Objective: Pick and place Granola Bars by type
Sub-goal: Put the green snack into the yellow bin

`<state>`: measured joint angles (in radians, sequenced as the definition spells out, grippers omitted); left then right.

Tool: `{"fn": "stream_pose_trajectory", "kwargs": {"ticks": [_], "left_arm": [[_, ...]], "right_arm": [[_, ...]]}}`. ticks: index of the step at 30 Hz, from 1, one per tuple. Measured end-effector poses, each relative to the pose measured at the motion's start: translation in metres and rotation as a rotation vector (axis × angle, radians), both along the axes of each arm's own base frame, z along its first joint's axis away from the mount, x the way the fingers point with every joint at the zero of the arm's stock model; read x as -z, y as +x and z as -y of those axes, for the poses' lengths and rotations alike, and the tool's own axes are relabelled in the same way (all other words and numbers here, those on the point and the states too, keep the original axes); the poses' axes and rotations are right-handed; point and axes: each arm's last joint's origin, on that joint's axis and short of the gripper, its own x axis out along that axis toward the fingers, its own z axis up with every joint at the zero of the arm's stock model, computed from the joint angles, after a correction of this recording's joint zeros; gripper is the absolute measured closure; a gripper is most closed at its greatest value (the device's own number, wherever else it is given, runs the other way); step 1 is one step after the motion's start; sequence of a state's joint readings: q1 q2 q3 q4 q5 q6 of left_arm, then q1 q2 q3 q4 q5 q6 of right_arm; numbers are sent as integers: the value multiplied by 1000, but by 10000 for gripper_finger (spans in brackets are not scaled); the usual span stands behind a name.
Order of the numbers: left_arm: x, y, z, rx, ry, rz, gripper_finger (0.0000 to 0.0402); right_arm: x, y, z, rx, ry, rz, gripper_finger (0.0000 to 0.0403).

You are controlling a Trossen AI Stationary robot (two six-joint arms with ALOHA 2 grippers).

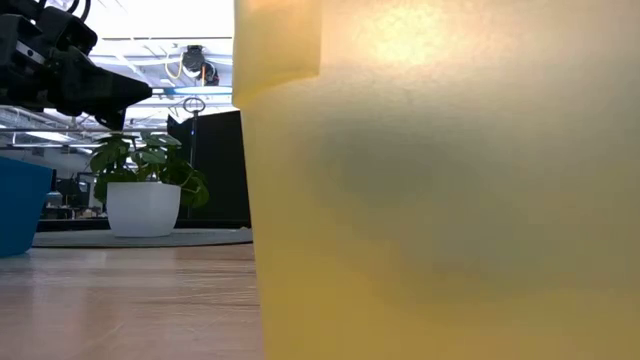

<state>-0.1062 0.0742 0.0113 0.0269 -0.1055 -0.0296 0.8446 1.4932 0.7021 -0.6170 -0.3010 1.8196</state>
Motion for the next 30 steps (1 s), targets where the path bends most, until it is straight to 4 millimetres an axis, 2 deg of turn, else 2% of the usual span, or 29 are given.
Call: {"fn": "stream_pose_trajectory", "kwargs": {"ticks": [8, 18, 22, 27, 30], "left_arm": [[0, 0, 0, 0, 0, 0, 355], [-1, 0, 0, -1, -2, 12, 355], [-1, 0, 0, -2, -2, 16, 355], [-2, 0, 0, -2, -8, 18, 355], [-2, 0, 0, -1, -9, 18, 355]], "right_arm": [[0, 25, 23, -102, -63, 164, 403], [1, 43, 42, -232, -138, 290, 403], [-3, 38, 46, -240, -154, 261, 403], [-16, 21, 54, -207, -194, 211, 399], [-28, 23, 50, -223, -83, 283, 374]]}}
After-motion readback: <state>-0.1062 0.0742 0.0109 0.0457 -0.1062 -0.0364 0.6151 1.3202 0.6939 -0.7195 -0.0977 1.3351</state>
